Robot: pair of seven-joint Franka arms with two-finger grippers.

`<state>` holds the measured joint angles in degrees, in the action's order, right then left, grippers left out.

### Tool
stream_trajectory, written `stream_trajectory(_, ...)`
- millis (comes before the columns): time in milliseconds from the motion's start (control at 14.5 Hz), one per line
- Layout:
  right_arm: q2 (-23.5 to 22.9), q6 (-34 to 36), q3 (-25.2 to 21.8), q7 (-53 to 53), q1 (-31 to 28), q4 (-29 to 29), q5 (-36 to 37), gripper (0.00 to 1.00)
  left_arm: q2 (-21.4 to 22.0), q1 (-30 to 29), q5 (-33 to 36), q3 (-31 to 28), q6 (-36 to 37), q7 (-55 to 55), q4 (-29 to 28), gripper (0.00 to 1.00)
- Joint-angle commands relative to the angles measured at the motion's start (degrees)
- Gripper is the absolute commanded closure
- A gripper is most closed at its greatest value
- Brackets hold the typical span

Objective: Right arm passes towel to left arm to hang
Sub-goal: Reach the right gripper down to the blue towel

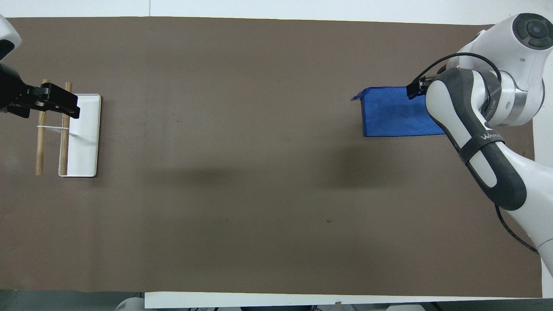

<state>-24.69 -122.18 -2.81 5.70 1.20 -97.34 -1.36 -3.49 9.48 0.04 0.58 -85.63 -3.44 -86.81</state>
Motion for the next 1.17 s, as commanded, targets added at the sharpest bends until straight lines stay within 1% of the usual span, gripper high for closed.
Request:
stream_trajectory(0, -0.01, -2.44, 0.17, -1.04, 0.47, -2.06, -0.84, 0.01, 1.65, 0.54, 0.75, -0.67, -0.86, 0.54, -2.05, 0.01)
stream_trajectory(138, -0.27, -6.39, 0.17, -0.95, 0.73, -4.26, -0.84, 0.01, 1.65, 0.54, 0.75, -0.49, -0.86, 0.54, -2.05, 0.01)
stream_trajectory(344, -1.77, -9.12, 0.17, -1.04, 1.34, -4.61, -0.75, 0.02, 1.65, 0.54, 0.75, -0.49, -0.77, 0.01, -2.05, 0.01)
stream_trajectory(482, -1.68, -11.32, 0.17, -0.86, 1.52, -6.45, -0.58, 0.03, 1.65, 0.54, 0.75, -0.49, -0.77, -0.08, -2.05, 0.01)
stream_trajectory(1101, -1.24, -11.85, 0.17, 1.95, 1.0, -8.48, -0.14, 0.04, 1.65, 0.54, 0.75, -0.49, -0.77, -0.08, -2.05, 0.01)
